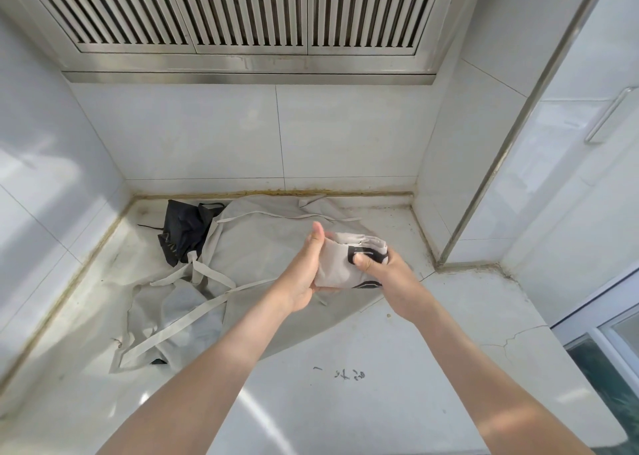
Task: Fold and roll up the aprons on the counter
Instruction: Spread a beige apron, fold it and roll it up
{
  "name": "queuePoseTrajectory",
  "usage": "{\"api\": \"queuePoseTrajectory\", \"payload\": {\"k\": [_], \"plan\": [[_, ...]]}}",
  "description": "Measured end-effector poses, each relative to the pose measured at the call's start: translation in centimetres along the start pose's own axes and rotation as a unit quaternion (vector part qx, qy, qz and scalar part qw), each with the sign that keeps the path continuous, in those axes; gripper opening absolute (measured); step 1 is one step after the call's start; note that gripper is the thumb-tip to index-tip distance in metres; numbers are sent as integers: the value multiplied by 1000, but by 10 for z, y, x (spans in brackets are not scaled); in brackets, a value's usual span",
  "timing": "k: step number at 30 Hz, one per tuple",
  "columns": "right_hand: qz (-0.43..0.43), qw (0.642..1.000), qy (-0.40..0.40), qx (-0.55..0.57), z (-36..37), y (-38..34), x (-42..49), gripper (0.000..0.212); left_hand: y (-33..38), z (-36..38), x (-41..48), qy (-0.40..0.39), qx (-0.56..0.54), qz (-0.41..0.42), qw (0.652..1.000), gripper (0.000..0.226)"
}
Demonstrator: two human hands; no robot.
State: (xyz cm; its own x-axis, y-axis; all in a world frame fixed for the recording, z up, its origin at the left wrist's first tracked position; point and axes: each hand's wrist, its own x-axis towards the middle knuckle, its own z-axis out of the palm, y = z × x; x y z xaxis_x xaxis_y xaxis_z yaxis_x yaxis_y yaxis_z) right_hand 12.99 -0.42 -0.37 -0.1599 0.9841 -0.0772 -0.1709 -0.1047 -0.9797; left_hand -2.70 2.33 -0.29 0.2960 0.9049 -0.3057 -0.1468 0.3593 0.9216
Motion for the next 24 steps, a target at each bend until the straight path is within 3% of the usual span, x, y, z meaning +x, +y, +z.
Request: {"api": "queuePoseTrajectory", "payload": {"k": [2,5,8,10,11,13,15,18,21,22,24], "plan": [[10,999,-49,-21,2,-2,1,40,-6,-3,9,68,-30,-29,997,66],[-11,998,-38,-40,7,-5,1,41,-4,-2,7,52,-61,-66,995,59],[-45,994,-63,-74,11,-9,-2,46,5,4,1,47,-39,-69,996,92],[-50,991,-79,-93,13,-11,-3,60,5,5,4,53,-36,-68,996,101],[-48,989,-91,-107,14,-11,-3,68,5,5,5,63,-26,-66,996,96],[-48,980,-113,-155,17,-8,-2,80,6,4,4,65,15,-77,995,60],[-64,968,-113,-214,20,-4,-2,75,6,-3,5,38,70,-84,993,20],[-92,964,-90,-231,21,-2,-4,57,6,-8,4,-5,90,-114,989,24],[-94,979,-73,-165,21,-3,-5,42,3,-8,2,-24,77,-129,988,18],[-88,986,-69,-126,20,-3,-5,40,2,-9,3,-20,74,-127,989,24],[-74,993,-73,-57,19,-3,-5,40,-3,-14,10,-11,48,-118,992,60]]}}
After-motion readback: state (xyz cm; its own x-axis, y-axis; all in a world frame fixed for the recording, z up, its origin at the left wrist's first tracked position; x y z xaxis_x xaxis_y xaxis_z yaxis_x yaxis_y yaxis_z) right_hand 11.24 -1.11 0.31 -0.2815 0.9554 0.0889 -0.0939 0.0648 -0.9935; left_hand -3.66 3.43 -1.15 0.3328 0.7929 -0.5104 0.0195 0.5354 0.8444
